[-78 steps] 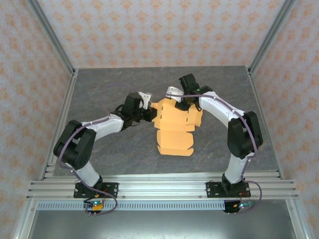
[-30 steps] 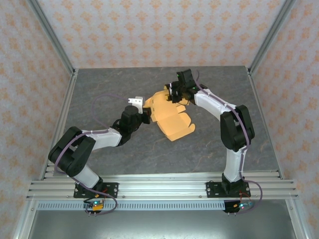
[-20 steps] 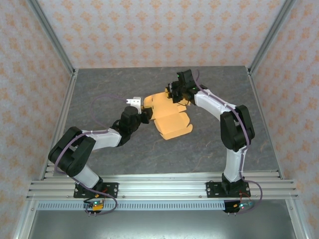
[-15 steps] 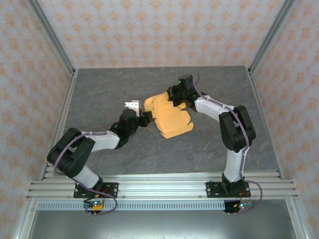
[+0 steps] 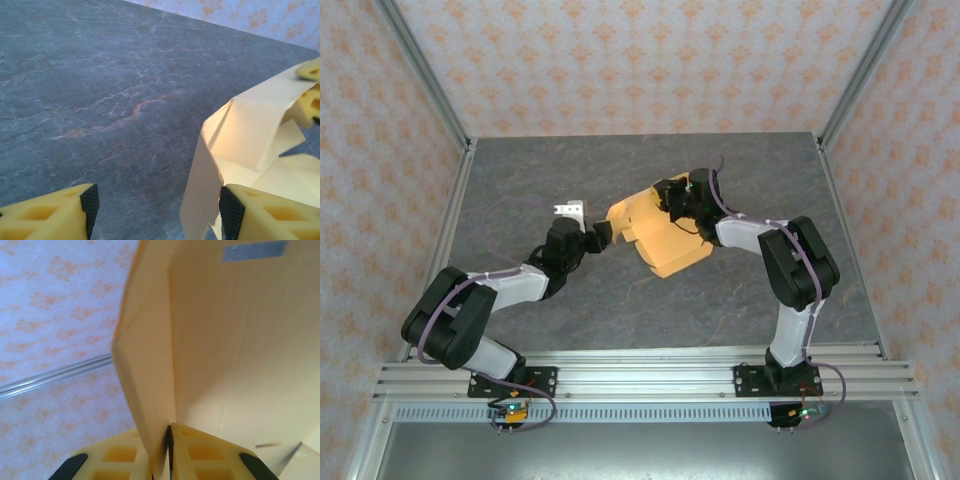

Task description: Fold the paper box

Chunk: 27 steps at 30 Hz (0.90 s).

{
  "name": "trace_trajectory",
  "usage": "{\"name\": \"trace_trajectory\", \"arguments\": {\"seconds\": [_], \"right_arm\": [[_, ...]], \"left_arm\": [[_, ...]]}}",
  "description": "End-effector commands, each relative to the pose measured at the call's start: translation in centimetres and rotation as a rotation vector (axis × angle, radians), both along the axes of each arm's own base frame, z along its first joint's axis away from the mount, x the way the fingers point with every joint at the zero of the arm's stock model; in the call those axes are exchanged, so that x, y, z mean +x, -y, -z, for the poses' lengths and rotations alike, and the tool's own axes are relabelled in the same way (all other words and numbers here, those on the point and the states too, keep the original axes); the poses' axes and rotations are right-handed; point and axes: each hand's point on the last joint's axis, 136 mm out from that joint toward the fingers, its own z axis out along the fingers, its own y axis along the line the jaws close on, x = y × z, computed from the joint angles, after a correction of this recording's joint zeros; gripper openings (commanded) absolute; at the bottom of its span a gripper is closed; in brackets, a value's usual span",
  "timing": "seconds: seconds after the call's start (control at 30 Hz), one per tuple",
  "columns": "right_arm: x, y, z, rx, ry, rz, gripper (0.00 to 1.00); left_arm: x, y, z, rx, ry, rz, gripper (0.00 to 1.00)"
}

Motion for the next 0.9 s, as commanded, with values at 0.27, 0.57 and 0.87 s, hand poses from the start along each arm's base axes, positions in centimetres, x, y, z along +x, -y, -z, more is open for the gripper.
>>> {"name": "trace_trajectory", "arguments": {"seconds": [0.27,0.57,0.87], "right_arm": [[-0.3,-1.0,-2.7,0.050,0.172,-0.126,0.15],[-1.2,-0.9,1.0,-0.012,0.162,-0.177,0.13],[-1.6,-0.4,3.4,-0.005,0.120,-0.164,0.13]], "left_arm": [[0.1,-1.1,2.2,0.006,0.001,0.018,0.66],[1.9,0.9,3.0,0.106,-0.023,0.135,0.65],[2.2,4.9,4.3,0.138,-0.038,0.267,0.61]]}}
